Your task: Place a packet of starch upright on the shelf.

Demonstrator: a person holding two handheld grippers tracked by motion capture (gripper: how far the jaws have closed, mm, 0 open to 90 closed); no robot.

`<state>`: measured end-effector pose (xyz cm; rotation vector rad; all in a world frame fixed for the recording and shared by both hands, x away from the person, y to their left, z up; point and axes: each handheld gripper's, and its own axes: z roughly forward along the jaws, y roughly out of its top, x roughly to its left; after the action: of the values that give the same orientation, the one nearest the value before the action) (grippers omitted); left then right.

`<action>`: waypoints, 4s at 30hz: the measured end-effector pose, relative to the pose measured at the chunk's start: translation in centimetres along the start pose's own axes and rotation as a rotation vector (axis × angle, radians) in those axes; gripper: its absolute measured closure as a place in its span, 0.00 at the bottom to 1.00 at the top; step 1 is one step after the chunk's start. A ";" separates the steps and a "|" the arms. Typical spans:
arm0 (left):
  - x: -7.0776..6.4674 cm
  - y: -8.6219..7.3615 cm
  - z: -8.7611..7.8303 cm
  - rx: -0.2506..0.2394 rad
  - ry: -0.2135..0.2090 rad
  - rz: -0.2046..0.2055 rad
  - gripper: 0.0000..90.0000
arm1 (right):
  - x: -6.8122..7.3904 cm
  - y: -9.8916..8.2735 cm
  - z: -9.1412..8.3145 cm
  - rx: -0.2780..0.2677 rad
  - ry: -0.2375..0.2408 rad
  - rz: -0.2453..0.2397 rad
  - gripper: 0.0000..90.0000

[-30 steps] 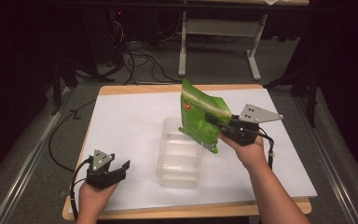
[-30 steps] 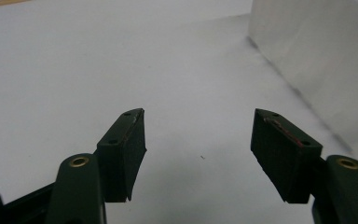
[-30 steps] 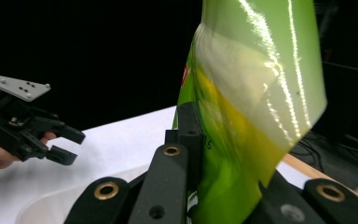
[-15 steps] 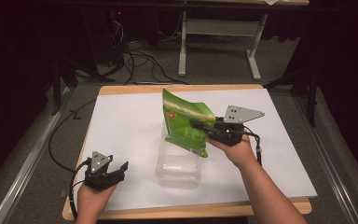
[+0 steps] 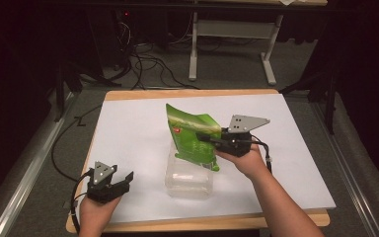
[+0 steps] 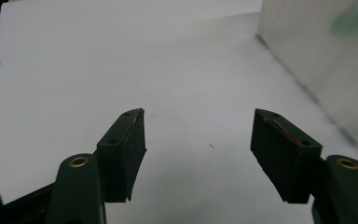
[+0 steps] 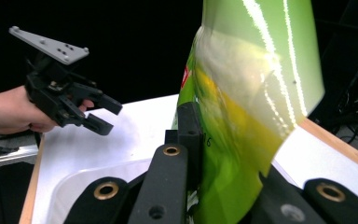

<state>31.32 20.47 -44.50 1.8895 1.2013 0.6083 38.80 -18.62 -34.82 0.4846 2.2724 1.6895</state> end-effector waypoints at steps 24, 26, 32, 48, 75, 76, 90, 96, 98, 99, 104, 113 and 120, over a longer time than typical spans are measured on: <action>0.2 -0.4 -0.5 0.000 0.014 -0.014 0.40 | 0.3 0.0 1.4 -0.021 -0.029 0.017 0.96; 0.2 -0.4 -0.5 0.000 0.014 -0.014 0.40 | 0.4 0.1 1.5 -0.026 -0.029 0.013 0.96; 0.2 -0.4 -0.5 0.000 0.012 -0.014 0.40 | 0.5 0.0 1.6 -0.028 -0.023 0.005 0.96; 0.0 -0.1 -0.2 -0.001 -0.003 0.000 0.40 | 0.7 -0.6 1.6 -0.002 -0.059 0.032 0.63; -0.4 0.3 0.2 -0.003 -0.021 0.014 0.40 | 0.9 -1.3 1.1 -0.023 0.028 0.060 0.96; -0.4 0.3 0.2 -0.002 -0.020 0.015 0.40 | 0.8 -1.3 1.2 -0.031 0.021 0.082 0.91; -0.5 0.4 0.4 -0.001 -0.024 0.018 0.40 | 0.8 -1.7 0.6 -0.011 -0.046 0.093 0.74; -0.9 0.8 0.7 -0.013 -0.048 0.007 0.43 | 1.6 -2.1 -0.5 0.011 -0.100 0.086 0.73; -1.2 0.9 1.1 -0.015 -0.064 0.001 0.45 | 1.9 -2.3 -1.2 0.027 -0.139 0.083 0.73; -1.5 1.0 1.3 -0.013 -0.070 -0.002 0.46 | 2.0 -2.4 -1.5 0.031 -0.155 0.083 0.73; -2.9 1.7 2.7 -0.028 -0.108 -0.032 0.53 | 2.4 -3.7 -3.3 0.067 -0.263 0.124 0.75; -6.5 2.5 4.8 -0.008 -0.152 -0.010 0.98 | 3.2 -6.9 -3.4 0.206 -0.364 0.233 1.00; -8.6 1.7 5.6 0.032 -0.239 -0.012 1.00 | 4.0 -8.0 -0.2 0.337 -0.366 0.228 1.00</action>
<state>32.59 10.33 -46.09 1.9188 1.0721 0.3458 34.21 -19.20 -42.52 1.0664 2.2884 1.1758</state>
